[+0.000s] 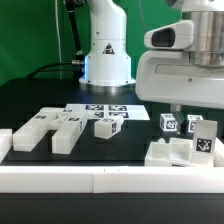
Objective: Assemble chair
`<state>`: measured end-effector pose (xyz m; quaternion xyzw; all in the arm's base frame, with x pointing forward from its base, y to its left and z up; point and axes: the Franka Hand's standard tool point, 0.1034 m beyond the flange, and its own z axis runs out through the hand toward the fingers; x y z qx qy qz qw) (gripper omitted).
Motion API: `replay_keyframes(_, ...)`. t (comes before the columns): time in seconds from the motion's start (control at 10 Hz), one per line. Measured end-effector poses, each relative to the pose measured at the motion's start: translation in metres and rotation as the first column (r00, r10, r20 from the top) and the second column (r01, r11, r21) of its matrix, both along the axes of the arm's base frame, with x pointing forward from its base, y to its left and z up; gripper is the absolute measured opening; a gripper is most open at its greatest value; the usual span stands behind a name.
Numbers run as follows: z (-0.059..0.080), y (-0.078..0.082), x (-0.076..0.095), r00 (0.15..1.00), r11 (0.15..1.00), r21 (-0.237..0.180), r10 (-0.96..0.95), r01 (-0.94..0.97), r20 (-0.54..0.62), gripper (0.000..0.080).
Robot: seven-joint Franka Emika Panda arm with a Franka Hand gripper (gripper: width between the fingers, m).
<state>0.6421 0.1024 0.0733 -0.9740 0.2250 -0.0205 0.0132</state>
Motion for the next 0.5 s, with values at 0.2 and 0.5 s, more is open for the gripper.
replay_keyframes(0.2, 0.013, -0.004, 0.001, 1.0, 1.0, 0.004, 0.01, -0.01, 0.014, 0.0631)
replay_keyframes(0.5, 0.037, -0.024, -0.009, 1.0, 1.0, 0.005, -0.009, 0.008, 0.013, 0.0648)
